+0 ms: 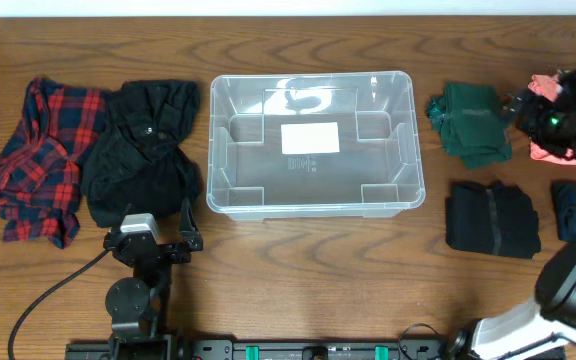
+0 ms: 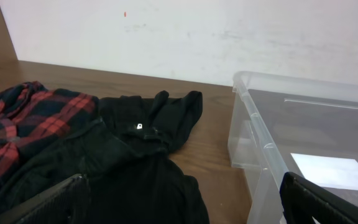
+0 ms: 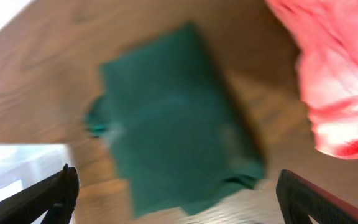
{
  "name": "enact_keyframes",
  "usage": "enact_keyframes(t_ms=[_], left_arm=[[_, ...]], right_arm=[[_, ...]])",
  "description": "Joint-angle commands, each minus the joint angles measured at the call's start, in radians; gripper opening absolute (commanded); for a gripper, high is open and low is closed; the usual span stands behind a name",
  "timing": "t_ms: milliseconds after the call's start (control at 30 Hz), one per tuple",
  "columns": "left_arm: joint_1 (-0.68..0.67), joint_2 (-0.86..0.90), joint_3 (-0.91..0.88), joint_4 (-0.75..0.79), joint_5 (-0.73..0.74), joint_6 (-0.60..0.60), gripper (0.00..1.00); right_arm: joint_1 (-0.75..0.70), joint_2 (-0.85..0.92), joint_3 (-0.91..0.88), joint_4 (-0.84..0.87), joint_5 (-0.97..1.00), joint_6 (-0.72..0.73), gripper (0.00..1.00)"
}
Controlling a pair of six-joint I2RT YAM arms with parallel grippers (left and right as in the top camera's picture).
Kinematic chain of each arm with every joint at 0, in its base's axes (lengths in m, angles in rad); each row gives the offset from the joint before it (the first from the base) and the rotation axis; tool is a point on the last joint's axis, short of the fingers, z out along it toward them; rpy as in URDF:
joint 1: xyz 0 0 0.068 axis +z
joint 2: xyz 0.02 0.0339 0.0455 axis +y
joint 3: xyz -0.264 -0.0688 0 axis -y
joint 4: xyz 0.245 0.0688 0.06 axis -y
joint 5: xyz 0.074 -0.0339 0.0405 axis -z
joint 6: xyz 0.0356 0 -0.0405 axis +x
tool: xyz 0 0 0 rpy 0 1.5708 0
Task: Pack container
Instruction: 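Reach the right gripper to the folded green cloth and grasp it, then carry the green cloth left and lower it into the clear container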
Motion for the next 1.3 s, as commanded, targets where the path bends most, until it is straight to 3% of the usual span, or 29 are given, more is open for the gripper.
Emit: enact_keyframes(t_ms=[0,333,700,1033,1167,1267], left_arm=[[0.004,-0.005,-0.016,-0.036,0.006,-0.012,0.98],[0.004,-0.005,-0.016,-0.036,0.006,-0.012,0.98],[0.004,-0.005,-0.016,-0.036,0.006,-0.012,0.98],[0.004,-0.005,-0.016,-0.036,0.006,-0.012,0.98],[0.004,-0.005,-0.016,-0.036,0.006,-0.012,0.98],[0.004,-0.005,-0.016,-0.036,0.006,-0.012,0.98]], right_arm=[[-0.026,0.076,0.02,0.009,-0.054,0.024,0.99],[-0.022,0.209,0.02,0.101,-0.059,0.019,0.98],[0.03,0.246,0.019,0.159,-0.103,0.02,0.85],[0.081,0.246,0.009,0.158,-0.038,0.02,0.52],[0.086,0.246,0.003,0.155,-0.035,0.02,0.26],[0.086,0.246,0.003,0.154,-0.036,0.02,0.01]])
